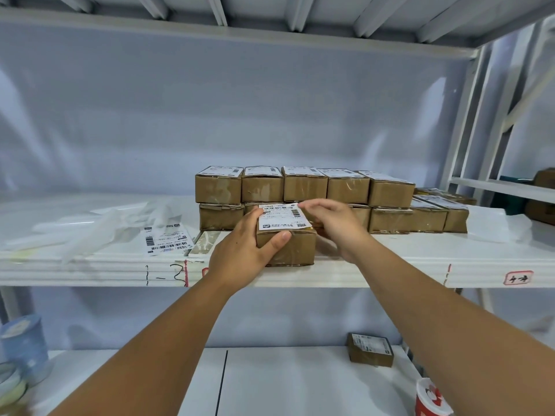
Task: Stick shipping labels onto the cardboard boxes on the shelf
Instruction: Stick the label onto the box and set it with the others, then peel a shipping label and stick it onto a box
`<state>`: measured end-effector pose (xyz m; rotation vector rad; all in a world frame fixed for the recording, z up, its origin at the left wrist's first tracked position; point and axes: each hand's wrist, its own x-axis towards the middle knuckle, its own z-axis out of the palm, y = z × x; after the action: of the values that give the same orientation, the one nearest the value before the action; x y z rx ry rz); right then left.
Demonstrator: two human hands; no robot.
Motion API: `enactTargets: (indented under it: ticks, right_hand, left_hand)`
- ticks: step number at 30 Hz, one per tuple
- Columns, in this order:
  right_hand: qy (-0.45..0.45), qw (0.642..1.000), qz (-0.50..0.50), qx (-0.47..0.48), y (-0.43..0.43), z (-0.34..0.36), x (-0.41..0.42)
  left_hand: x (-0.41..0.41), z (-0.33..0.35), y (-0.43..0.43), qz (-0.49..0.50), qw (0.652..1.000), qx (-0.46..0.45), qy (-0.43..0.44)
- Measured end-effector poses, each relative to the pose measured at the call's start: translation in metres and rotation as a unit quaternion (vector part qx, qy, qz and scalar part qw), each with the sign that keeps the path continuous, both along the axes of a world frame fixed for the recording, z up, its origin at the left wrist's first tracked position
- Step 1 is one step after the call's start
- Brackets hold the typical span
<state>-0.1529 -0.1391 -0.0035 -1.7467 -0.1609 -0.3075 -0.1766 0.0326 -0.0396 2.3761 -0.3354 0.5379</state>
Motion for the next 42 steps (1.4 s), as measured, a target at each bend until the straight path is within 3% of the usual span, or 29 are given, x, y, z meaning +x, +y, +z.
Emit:
enactTargets:
  ticks: [3,9,14,31,34,38,42]
  right_hand:
    - [0.034,0.996,0.076,0.043,0.006,-0.005,0.001]
    - [0.057,0.991,0.109,0.060,0.001,-0.002,0.009]
    - [0.047,0.991,0.114,0.052,-0.003,-0.006,0.011]
    - [0.034,0.960,0.278,-0.001,-0.019,-0.008,0.008]
    - [0.033,0.970,0.239,0.029,-0.018,-0.010,0.011]
    - [0.047,0.979,0.121,0.156,-0.016,-0.012,0.012]
    - [0.035,0.995,0.047,0.077,-0.008,-0.015,0.015]
  left_hand:
    - [0.000,0.001,0.000,-0.001,1.000,-0.001,-0.002]
    - [0.001,0.001,-0.001,0.002,1.000,-0.001,0.002]
    - [0.000,0.001,-0.003,0.003,1.000,-0.009,0.005]
    - [-0.002,0.002,-0.003,0.002,1.000,-0.003,0.008]
    - [-0.001,0.002,-0.002,-0.005,1.000,-0.014,0.005]
    - [-0.004,0.003,0.000,-0.019,1.000,-0.017,0.010]
    - [-0.008,0.006,0.001,-0.049,0.997,-0.043,0.044]
